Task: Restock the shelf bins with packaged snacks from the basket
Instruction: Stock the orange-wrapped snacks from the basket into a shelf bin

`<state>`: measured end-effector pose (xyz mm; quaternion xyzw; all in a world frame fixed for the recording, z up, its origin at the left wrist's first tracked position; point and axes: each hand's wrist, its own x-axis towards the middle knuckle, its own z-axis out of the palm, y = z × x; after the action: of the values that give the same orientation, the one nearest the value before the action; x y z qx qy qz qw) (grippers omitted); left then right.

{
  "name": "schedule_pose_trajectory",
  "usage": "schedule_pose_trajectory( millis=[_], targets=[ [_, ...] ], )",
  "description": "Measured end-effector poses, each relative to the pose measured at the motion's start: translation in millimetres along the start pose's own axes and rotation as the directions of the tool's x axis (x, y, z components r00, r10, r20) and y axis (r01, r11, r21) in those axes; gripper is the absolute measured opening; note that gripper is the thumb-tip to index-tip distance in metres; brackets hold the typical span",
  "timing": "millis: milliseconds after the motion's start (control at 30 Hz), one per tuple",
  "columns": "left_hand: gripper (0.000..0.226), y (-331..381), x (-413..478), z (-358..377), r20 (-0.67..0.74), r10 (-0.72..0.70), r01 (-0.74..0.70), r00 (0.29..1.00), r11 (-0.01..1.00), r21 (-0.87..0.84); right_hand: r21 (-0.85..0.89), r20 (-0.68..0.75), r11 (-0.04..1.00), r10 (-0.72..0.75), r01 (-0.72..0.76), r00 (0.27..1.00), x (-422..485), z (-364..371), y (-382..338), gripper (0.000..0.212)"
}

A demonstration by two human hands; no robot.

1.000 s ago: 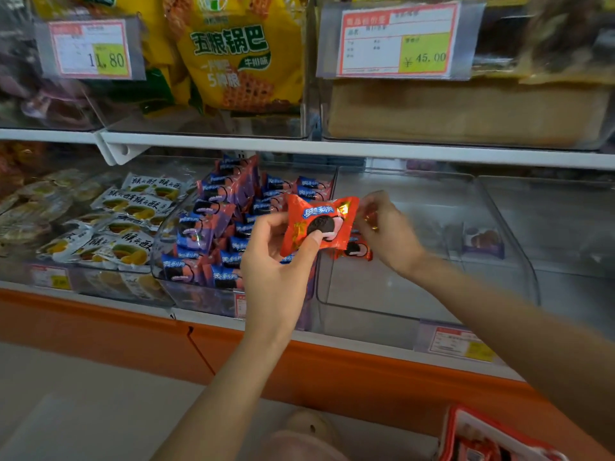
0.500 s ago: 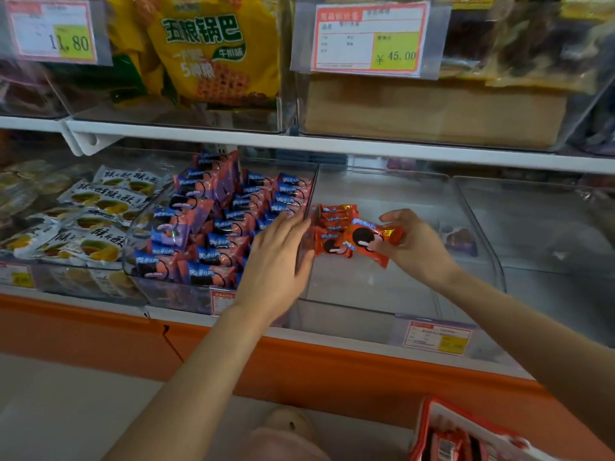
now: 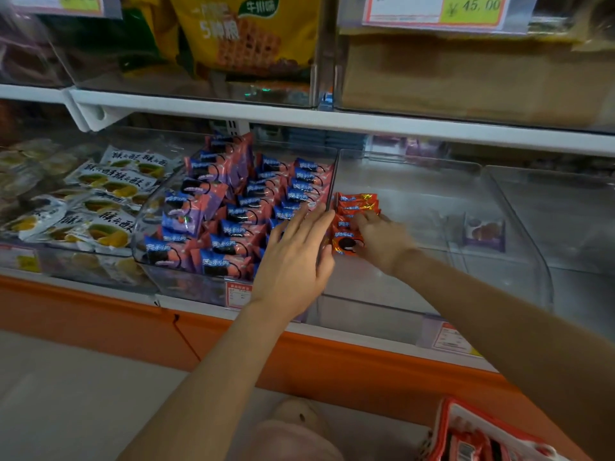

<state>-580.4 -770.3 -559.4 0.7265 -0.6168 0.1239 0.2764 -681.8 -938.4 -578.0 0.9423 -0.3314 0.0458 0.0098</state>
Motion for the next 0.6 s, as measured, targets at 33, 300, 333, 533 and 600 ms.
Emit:
schedule_pose_trajectory(
  millis=[33,300,333,533,600],
  targets=[
    [0.052,-0.2,0.1,0.4,0.001,0.001,-0.001,1.0,1.0,-0.003,-0.093,-0.031,0.995,-0.037,0.034,0.999,-0.4,-0.4,-0.9,0.053],
    [0.051,-1.5,0.1,2.3,-0.003,0.003,-0.003,1.0,1.0,-0.002,-0.287,0.023,0.954,-0.09,0.092,0.996,8.2,-5.9,-2.6,0.058],
    [0.051,-1.8,0.0,2.3,-0.002,0.002,-0.002,1.0,1.0,-0.004,-0.288,0.024,0.954,-0.084,0.087,0.996,8.1,-7.2,-3.0,0.058],
    [0.051,-1.9,0.6,1.5,0.007,0.009,-0.009,1.0,1.0,-0.004,-0.1,-0.038,0.995,0.004,-0.007,0.999,-15.8,-20.4,-6.2,0.048],
    [0.051,0.6,0.2,-0.1,0.015,-0.016,0.016,1.0,1.0,-0.004,0.003,-0.078,1.0,0.013,-0.013,0.997,-35.0,-30.0,-5.2,0.039]
  ],
)
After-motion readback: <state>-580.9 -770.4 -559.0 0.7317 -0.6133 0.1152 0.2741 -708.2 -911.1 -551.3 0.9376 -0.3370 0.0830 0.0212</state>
